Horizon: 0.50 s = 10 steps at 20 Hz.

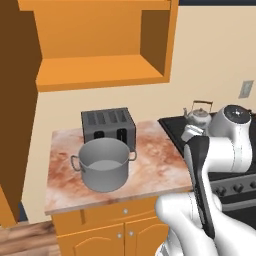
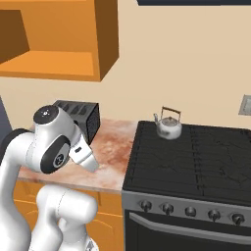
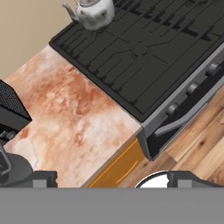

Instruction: Pick the kettle from the cabinet and place it on a stove burner. Then pick the pot from the counter and place it on another stove burner. Finally, turn both burners on.

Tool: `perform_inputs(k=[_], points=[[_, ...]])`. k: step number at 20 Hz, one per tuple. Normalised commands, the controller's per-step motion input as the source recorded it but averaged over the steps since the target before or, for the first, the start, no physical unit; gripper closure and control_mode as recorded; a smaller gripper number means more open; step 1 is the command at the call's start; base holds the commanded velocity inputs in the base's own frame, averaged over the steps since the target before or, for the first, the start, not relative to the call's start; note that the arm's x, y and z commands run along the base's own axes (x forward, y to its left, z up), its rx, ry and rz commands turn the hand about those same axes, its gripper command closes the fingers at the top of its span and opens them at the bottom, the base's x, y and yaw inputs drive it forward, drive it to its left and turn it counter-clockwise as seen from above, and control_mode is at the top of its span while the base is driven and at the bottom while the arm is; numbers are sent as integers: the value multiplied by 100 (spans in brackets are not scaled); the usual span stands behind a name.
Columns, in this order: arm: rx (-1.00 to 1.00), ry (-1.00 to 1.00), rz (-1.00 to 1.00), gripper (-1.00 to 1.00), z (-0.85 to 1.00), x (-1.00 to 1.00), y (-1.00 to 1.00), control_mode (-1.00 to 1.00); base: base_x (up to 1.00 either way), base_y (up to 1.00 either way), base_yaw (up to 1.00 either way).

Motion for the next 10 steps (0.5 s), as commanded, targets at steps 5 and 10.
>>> perform_inputs(k=[5,10], points=[[0,0,0,-100,0,0,0,100,4,30,-1],[0,0,0,-100,0,0,0,100,16,6,-12]])
